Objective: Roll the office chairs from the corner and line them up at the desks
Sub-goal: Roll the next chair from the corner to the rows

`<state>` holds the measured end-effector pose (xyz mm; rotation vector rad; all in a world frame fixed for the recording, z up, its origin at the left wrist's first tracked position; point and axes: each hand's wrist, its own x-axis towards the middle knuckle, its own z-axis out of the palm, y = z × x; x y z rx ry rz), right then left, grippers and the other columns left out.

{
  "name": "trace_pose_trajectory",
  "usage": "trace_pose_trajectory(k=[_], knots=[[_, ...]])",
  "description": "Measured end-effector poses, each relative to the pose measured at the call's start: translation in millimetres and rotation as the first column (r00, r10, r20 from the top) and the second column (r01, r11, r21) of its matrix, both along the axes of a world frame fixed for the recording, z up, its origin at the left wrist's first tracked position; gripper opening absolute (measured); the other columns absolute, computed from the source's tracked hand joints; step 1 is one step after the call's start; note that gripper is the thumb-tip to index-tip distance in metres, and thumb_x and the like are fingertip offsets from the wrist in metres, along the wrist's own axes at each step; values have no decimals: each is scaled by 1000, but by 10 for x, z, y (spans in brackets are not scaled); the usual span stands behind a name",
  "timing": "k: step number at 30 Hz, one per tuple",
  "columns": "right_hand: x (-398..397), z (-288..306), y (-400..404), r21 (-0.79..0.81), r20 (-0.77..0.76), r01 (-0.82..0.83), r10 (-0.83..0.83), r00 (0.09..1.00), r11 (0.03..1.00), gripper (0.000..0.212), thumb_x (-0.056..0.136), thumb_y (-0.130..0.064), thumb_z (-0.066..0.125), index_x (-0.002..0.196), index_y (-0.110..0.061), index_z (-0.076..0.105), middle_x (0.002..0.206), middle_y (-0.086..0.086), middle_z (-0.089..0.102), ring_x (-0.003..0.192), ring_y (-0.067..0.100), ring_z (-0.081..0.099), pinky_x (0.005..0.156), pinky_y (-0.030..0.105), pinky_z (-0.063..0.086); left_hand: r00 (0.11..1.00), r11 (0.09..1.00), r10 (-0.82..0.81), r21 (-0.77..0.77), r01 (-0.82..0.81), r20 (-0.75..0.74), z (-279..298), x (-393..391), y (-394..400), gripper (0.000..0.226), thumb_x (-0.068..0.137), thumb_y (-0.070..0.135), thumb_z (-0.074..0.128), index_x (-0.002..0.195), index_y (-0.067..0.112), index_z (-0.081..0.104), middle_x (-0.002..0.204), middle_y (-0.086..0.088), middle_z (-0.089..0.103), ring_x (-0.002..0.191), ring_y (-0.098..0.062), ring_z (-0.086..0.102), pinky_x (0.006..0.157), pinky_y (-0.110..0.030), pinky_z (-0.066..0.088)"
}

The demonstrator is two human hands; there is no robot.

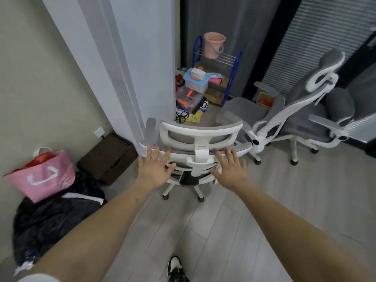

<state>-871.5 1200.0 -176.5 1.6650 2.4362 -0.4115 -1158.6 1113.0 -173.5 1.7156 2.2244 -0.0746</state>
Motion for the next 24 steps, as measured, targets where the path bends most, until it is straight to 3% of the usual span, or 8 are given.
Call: trace_pose_trajectory(k=[8,12,20,24], knots=[[410,34,-567,7,-25,3,-3,1000,1000,69,101,-71,24,159,-51,-7,174,-1,-7,159,22,-15,125,64,0,998,996,-51,-80,48,-39,106,324,-509,74,99,75,20,162,47,-6,174,-2,-10,158,-38,-12,121,-71,4],[793,26,-1053,7,-64,7,-7,998,1000,64,101,-70,19,158,-54,-4,173,-5,-5,159,18,-13,124,65,0,988,984,-120,-144,106,-94,138,692,-982,73,100,73,16,161,47,-15,173,-1,-18,155,-48,-13,123,-67,-2],[1881,-101,-2076,12,-71,69,-68,995,998,68,97,-78,10,158,-54,-7,174,-3,-6,159,21,-16,125,62,-3,983,972,-164,-185,147,-77,121,1775,-1952,75,98,77,14,159,48,-18,169,2,-28,153,-53,-15,124,-62,-10],[2547,-112,-2669,31,-102,146,-142,985,989,67,98,-76,14,159,-53,-3,174,-4,-1,159,20,-14,125,62,-2,974,966,-211,-166,196,-80,96,2405,-2336,73,98,76,14,157,51,-21,168,4,-31,153,-52,-19,119,-67,-16]])
